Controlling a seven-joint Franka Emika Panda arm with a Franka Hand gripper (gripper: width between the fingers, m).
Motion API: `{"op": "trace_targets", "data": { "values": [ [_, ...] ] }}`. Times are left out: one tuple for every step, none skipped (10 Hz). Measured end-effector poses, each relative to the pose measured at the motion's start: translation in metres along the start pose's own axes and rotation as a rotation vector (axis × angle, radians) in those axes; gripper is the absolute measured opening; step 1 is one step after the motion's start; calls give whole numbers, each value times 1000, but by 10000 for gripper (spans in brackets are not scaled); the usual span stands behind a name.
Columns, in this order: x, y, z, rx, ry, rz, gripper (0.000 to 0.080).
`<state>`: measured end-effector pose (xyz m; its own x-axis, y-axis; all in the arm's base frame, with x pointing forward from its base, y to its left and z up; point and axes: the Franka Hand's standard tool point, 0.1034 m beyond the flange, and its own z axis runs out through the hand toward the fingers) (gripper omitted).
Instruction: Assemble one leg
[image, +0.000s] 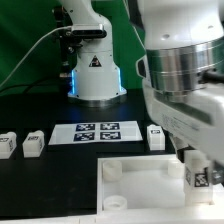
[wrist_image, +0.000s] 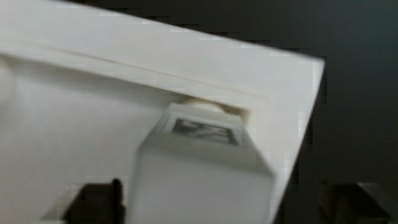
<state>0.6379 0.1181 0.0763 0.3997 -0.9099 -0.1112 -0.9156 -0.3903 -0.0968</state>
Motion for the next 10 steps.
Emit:
{"op": "trace_targets", "data": {
  "values": [
    [-3,-2,-2,5,-1,-145,628],
    [-4,-2,-2,17,6,-301,628],
    [-3,-2,-2,15,7,-350,645],
    [-2,-1,-2,14,8,-465,645],
    [-2,-1,-1,9,13,-624,649],
    [-2,0,0,-6,22,-827,649],
    [-4,0,1,-31,30,-980,649],
    [-7,-2,5,-50,37,-1106,649],
    [-6,-2,6,-47,35,-1092,649],
    [-6,-2,6,-47,35,-1092,649]
  ]
}}
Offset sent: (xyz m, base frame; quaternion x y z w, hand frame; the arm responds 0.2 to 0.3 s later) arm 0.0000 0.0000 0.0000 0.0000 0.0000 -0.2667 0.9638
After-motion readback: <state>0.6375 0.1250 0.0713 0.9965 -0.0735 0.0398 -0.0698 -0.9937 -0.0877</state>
